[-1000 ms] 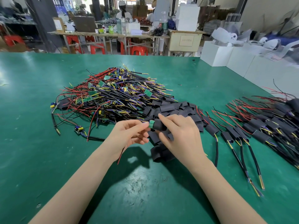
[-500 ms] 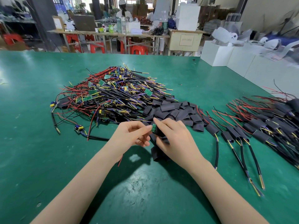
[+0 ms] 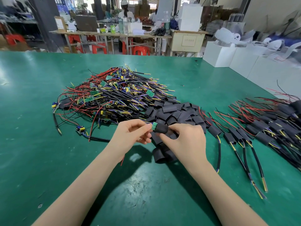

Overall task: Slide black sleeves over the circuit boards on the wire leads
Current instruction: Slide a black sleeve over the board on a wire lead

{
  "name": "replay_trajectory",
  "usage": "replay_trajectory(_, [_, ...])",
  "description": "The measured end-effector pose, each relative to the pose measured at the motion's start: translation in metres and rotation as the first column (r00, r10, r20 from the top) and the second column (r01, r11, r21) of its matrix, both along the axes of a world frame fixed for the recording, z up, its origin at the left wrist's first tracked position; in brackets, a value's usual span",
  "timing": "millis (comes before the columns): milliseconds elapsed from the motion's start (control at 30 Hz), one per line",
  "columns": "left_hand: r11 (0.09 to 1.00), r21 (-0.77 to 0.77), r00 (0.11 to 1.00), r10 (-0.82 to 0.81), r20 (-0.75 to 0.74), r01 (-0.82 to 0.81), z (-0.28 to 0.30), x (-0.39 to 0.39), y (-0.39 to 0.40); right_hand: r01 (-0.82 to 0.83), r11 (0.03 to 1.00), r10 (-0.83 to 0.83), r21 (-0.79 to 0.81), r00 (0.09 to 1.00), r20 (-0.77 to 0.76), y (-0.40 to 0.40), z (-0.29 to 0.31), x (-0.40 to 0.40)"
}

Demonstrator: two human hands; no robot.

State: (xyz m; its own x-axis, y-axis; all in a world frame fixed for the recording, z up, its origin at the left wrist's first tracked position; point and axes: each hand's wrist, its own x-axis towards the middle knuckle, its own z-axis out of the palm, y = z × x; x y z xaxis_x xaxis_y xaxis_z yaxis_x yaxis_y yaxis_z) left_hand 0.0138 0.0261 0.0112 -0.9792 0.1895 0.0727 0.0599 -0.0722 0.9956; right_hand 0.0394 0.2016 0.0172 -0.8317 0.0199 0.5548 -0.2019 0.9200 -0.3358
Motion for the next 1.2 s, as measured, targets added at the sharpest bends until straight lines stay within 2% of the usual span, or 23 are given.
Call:
replay_trajectory(333, [0.999, -0.038, 0.999, 0.010, -0.039, -0.012, -0.005, 0.001, 0.001, -0.046, 0.994, 0.044, 0.099, 0.999, 0.025, 0.000, -0.003, -0.002])
replay_trajectory(700, [1.000, -0.022, 0.998, 0.016, -0.054, -0.017, 0.000, 0.002, 0.004, -0.084, 0.994, 0.084, 0.065, 0.996, 0.016, 0.000, -0.005, -0.002])
replay_trajectory(833, [1.000, -0.006, 0.998, -0.013, -0.055, 0.013, 0.002, 0.003, 0.007, -0.045, 0.998, 0.042, -0.035, 0.995, -0.095, 0.001, 0.000, -0.001])
replay_trajectory(1000, [0.997, 0.075, 1.000, -0.031, 0.002, 0.031, 0.005, 0.003, 0.004, -0.034, 0.994, 0.058, 0.106, 0.972, -0.227, 0.002, 0.000, -0.003])
replay_trajectory(1200, [0.996, 0.076, 0.996, -0.051, 0.068, 0.046, 0.005, 0.005, 0.007, -0.301, 0.953, 0.292, 0.026, 0.898, -0.329, -0.002, -0.003, -0.003])
